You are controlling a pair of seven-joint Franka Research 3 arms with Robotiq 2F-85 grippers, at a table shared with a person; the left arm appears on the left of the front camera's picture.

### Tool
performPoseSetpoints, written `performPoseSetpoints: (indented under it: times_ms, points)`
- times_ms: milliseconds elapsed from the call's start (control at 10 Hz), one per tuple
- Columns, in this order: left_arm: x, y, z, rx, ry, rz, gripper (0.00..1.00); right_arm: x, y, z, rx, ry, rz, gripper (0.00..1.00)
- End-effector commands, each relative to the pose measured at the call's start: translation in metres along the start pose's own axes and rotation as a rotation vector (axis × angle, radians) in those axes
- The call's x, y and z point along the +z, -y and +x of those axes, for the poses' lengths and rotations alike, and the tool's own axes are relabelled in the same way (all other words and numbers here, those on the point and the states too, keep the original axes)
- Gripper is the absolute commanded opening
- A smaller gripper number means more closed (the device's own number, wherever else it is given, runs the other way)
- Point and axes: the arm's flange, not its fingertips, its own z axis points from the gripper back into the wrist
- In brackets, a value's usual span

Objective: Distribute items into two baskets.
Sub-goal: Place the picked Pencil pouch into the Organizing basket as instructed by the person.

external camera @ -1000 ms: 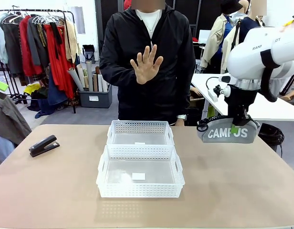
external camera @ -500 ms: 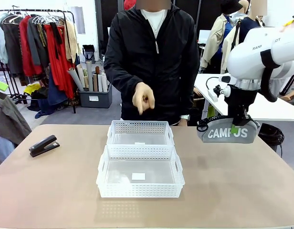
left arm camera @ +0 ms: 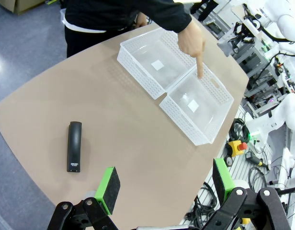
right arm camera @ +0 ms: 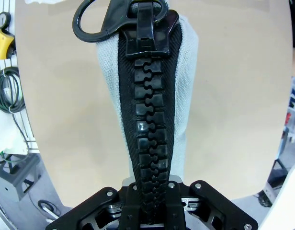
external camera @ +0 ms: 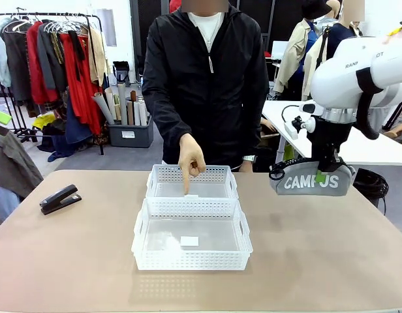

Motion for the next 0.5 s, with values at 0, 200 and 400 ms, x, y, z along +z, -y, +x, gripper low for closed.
performPoseSetpoints:
  times_ms: [0, 200, 400]
  points:
    - [0.0, 0.002, 0.0, -0.004, 0.005, 0.001, 1.0, 0.002, 0.0, 0.0, -0.004, -0.001, -0.007, 0.0]
    - [0.0, 0.002, 0.0, -0.004, 0.005, 0.001, 1.0, 0.0, 0.0, 0.0, 0.0, 0.0, 0.0, 0.0]
    - [0.0, 0.002, 0.0, -0.004, 0.005, 0.001, 1.0, 0.0, -0.013, 0.004, 0.017, 0.022, 0.002, 0.0]
